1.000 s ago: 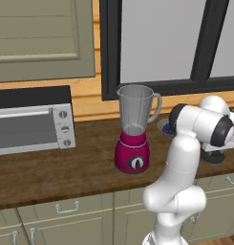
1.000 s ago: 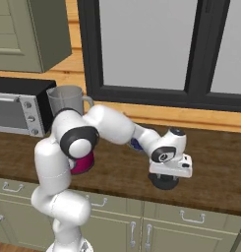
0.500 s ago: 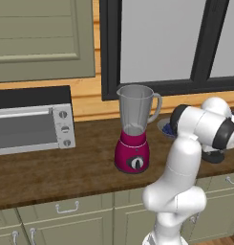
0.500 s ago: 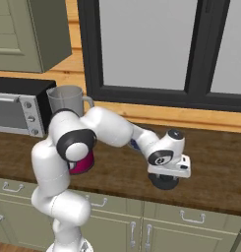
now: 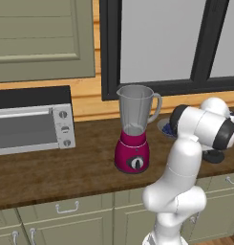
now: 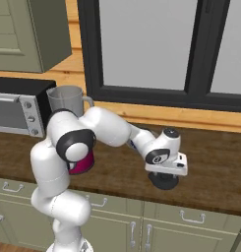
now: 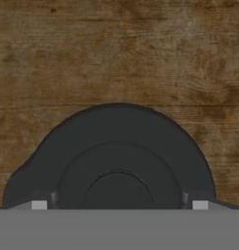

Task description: Close the lid blender by securely placing the lid on top.

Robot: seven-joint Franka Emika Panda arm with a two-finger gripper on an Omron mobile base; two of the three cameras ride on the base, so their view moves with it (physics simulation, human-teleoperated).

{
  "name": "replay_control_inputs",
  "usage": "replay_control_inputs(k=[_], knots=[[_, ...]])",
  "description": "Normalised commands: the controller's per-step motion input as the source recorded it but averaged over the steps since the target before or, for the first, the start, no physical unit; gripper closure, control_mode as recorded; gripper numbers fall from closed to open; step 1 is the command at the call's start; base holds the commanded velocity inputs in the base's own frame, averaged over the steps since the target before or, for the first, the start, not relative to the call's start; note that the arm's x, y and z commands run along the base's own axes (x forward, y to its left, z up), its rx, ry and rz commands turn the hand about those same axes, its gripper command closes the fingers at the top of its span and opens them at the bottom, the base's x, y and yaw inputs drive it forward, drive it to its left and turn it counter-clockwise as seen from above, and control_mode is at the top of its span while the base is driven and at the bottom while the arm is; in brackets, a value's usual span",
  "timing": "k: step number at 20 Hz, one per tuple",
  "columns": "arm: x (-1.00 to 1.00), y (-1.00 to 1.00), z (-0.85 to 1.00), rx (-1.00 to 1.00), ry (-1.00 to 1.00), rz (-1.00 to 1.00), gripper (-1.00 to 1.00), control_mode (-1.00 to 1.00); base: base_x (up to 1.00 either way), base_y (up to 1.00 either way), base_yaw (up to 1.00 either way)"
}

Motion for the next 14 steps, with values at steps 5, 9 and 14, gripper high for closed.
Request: replay_control_inputs(k=[5, 9, 14], knots=[[0.12, 0.27, -0.33, -0.01, 0.0, 0.0, 1.0, -1.0, 0.0, 0.0, 0.0], [-0.02, 0.16, -0.51, -0.05, 0.0, -0.04, 1.0, -1.0, 0.0, 0.0, 0.0], [-0.11, 0.12, -0.49, -0.04, 0.0, -0.05, 1.0, -1.0, 0.0, 0.0, 0.0]])
